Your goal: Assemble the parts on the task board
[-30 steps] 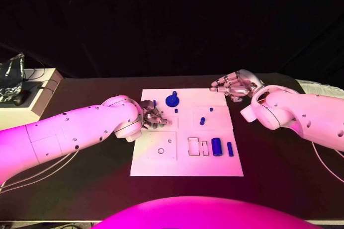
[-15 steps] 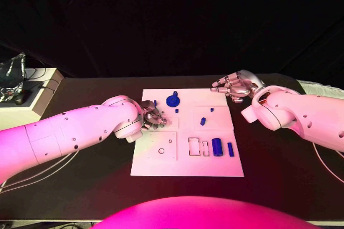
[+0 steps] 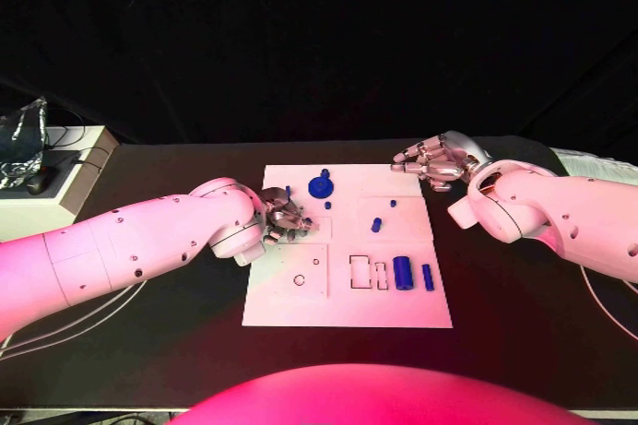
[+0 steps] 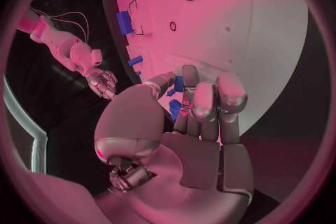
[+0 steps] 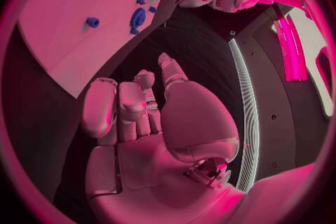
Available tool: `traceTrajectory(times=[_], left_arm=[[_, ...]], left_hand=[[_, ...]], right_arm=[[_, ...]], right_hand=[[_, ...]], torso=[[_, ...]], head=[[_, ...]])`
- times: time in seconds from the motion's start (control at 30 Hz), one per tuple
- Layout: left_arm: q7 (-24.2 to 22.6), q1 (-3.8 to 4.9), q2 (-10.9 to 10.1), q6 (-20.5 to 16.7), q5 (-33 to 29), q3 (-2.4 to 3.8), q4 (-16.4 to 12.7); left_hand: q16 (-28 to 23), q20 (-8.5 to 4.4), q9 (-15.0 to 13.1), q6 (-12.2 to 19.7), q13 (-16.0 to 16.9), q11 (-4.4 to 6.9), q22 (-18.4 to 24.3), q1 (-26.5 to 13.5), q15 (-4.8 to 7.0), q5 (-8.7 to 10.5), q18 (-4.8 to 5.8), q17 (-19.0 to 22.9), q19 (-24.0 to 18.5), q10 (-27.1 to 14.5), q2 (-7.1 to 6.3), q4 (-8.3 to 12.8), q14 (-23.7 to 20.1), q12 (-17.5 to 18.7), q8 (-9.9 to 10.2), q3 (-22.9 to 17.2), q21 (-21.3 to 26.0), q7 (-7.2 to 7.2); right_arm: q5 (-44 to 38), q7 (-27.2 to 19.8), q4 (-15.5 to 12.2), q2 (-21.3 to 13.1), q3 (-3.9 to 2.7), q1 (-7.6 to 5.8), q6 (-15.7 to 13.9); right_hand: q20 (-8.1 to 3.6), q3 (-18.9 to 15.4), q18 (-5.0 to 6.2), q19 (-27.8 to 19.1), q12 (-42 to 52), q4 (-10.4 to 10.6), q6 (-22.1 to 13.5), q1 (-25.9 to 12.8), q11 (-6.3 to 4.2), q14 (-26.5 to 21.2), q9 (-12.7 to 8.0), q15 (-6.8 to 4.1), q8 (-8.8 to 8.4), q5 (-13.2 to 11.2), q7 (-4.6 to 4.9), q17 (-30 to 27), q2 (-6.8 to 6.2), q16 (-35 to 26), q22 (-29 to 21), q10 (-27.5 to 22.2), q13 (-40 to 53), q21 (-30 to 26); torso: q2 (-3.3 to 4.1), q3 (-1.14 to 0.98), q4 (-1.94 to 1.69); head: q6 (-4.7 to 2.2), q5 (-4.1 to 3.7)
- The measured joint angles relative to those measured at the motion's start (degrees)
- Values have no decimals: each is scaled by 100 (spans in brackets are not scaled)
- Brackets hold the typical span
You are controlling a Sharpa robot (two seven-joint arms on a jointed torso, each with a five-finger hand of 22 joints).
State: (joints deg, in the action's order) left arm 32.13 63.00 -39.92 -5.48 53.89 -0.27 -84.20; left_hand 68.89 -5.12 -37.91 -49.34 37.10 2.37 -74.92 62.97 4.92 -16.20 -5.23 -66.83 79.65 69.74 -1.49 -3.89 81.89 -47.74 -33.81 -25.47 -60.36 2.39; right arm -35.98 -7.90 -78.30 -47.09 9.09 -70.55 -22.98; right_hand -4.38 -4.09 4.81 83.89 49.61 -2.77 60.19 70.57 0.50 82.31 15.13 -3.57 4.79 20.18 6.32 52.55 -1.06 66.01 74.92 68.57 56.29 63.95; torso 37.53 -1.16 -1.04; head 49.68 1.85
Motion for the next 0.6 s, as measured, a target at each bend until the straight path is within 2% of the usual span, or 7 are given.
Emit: traceTrajectory(times=[0.6], left_arm=[[-72, -8, -26, 103, -227, 7, 22]], left_hand=[[0, -21, 6, -42, -26, -3, 1, -52, 0, 2, 1, -17, -21, 42, -7, 1, 0, 21, -36, 1, 0, -2]], right_arm=[[-6, 3, 3, -2, 0, 17, 24]], right_hand=[[0, 1, 0, 0, 0, -33, 27, 0, 9, 0, 0, 0, 0, 0, 16, 0, 0, 0, -1, 9, 0, 0]], torso=[[0, -3, 0]], head=[[14, -7]])
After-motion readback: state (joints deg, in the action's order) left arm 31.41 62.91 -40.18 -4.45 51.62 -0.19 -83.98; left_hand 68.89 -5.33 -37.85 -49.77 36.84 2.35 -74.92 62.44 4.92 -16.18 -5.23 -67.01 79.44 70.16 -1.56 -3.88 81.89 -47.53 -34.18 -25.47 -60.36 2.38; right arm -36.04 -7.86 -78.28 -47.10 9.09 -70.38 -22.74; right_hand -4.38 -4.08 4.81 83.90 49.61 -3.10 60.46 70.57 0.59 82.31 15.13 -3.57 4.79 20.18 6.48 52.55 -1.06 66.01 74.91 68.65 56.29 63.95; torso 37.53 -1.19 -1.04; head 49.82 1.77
